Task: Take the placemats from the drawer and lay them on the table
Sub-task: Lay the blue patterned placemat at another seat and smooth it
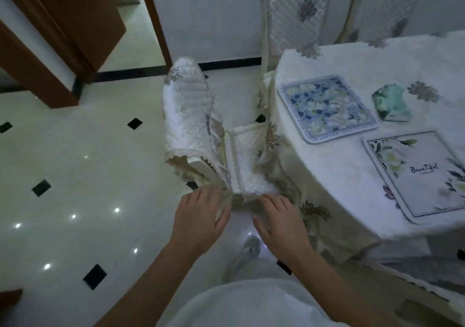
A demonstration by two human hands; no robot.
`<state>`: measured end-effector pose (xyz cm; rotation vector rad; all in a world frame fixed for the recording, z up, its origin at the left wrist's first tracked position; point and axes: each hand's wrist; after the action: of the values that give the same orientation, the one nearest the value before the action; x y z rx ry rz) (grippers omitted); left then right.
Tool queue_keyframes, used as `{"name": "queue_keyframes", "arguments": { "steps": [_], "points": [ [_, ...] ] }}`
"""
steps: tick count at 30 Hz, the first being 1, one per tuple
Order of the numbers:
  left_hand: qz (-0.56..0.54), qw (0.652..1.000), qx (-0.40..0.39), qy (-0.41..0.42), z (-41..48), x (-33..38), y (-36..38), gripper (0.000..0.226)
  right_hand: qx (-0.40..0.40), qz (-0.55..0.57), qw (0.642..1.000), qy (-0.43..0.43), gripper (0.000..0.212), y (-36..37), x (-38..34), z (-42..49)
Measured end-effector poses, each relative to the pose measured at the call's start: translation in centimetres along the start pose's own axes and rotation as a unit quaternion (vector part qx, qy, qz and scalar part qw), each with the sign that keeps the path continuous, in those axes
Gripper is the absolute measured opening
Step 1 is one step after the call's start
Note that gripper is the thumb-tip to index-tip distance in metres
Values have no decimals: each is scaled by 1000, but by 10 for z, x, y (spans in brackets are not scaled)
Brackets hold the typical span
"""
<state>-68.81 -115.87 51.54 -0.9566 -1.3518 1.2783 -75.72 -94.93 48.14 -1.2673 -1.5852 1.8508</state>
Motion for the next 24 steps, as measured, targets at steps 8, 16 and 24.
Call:
{"name": "queue_keyframes", "arguments": {
  "steps": [8,16,24],
  "points": [
    [10,1000,19,16,69,-14,-2,47,6,22,999,-28,52,-17,9,97],
    [-4,999,-15,40,135,-22,-7,50,30,12,999,-29,52,-36,13,179],
    [-23,987,-55,152,233,-9,13,53,83,7,991,102,51,-52,45,185]
  ]
}}
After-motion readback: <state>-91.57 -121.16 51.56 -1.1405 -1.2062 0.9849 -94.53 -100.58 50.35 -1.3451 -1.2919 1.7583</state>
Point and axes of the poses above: each hand's wrist, its own z-axis towards the middle knuckle, its own y-axis out of the palm, x = y × z, and after that the axes turned 3 degrees about -y, right-handed
